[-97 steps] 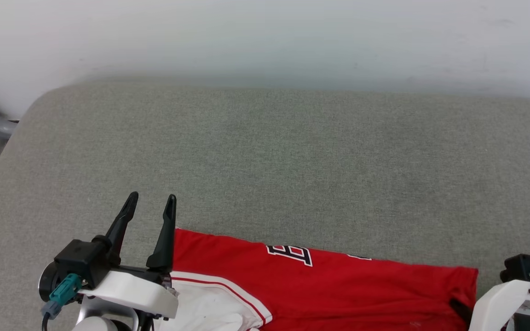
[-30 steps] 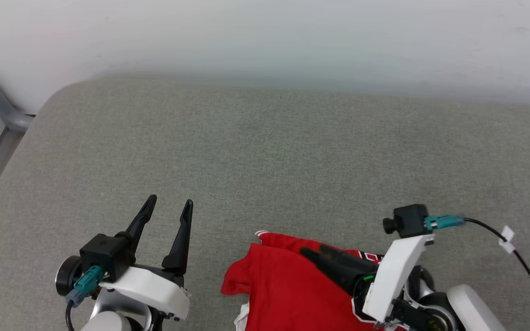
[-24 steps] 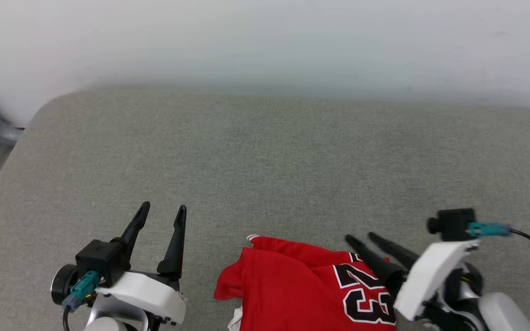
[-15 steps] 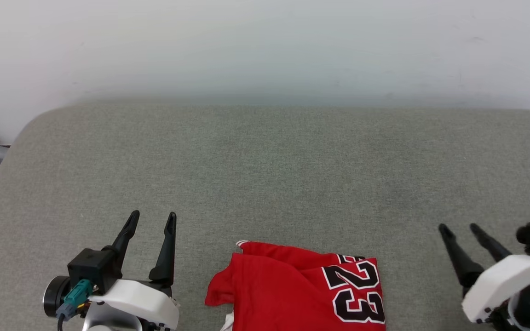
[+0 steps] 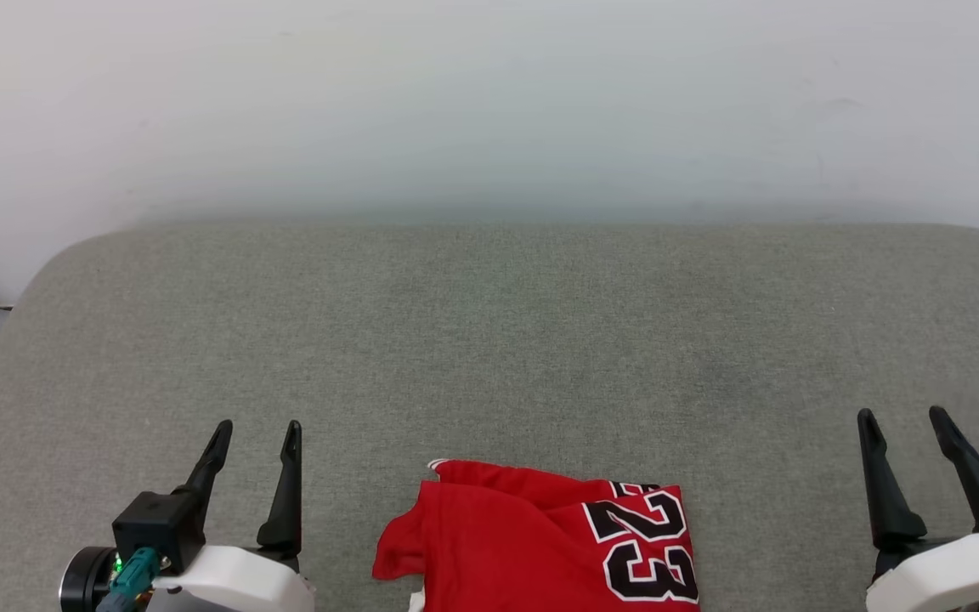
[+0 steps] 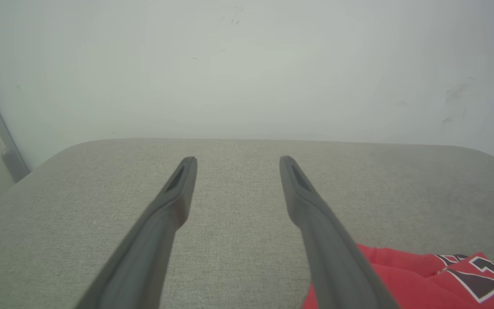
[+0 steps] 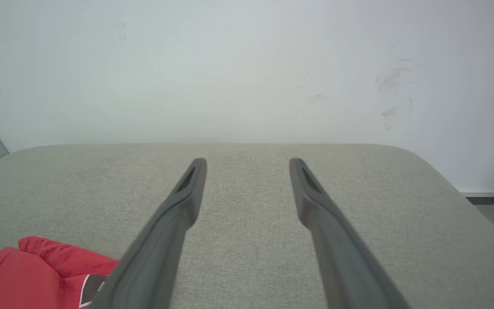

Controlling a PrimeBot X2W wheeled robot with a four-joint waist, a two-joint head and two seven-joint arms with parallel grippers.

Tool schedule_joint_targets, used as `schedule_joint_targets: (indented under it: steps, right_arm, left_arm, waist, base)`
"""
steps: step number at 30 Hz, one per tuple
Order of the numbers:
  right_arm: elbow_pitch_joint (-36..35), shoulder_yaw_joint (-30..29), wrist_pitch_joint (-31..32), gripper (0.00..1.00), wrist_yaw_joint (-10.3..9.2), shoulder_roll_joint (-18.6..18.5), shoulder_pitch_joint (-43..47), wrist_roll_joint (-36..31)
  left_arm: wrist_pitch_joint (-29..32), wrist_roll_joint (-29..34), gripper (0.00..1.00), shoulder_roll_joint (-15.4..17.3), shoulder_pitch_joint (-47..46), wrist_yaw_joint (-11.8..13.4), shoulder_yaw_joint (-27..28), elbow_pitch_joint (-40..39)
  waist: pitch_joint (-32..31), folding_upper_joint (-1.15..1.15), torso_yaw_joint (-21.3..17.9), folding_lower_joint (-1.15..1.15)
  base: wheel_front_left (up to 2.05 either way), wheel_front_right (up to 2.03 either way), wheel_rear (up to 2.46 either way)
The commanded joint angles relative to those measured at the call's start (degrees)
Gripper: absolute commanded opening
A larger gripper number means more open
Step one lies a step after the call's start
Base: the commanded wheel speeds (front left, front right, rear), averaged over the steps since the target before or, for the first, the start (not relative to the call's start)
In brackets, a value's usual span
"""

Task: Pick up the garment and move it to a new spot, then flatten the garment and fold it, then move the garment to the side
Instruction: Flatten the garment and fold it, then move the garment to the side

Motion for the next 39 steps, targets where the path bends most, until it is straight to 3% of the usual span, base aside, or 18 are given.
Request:
schedule_joint_targets:
  steps: [1, 10, 20, 27, 34, 39]
  right_arm:
    - [-0.77, 0.33, -0.39, 1.00, -0.03, 0.51, 1.21, -0.53]
    - [-3.83, 1.53, 0.38, 1.00, -0.03, 1.72, 3.67, -0.86]
    - [-1.54, -0.95, 3.83, 1.00, -0.03, 1.91, 3.03, 1.30]
    - [5.53, -1.93, 13.97, 1.00, -0.03, 1.06, 3.51, 8.46]
    - [12.72, 1.28, 27.96, 1.00, -0.03, -0.67, 1.40, 16.09]
    - [16.00, 4.67, 33.54, 1.00, -0.03, -0.02, -0.73, 22.00]
  left_arm:
    - [-0.35, 0.56, 1.00, -0.35, 0.86, 0.19, 0.31, -0.07]
    - [-0.40, 2.51, 1.00, -1.78, 2.22, -0.59, 2.40, 0.36]
    - [-0.41, 4.26, 1.00, -3.37, 0.59, -2.72, 3.61, 1.46]
    - [-0.41, 6.09, 1.00, -5.07, -1.16, -4.60, 4.42, 1.07]
    - [-0.42, 7.75, 1.00, -7.37, -3.38, -6.49, 5.70, 0.94]
    - [-0.42, 8.80, 1.00, -8.73, -4.64, -7.89, 6.67, 1.66]
  waist:
    - [-0.28, 0.00, -0.12, 0.00]
    - [-1.00, 0.00, -0.95, 0.00]
    - [-0.06, 0.00, -0.20, 0.00]
    - [2.52, 0.00, 2.55, 0.00]
    - [6.48, 0.00, 5.59, 0.00]
    - [8.53, 0.00, 7.24, 0.00]
  base:
    - [0.00, 0.00, 0.00]
    - [0.00, 0.00, 0.00]
    - [0.00, 0.00, 0.00]
    - [0.00, 0.00, 0.00]
    - [0.00, 0.00, 0.00]
    - [0.00, 0.00, 0.00]
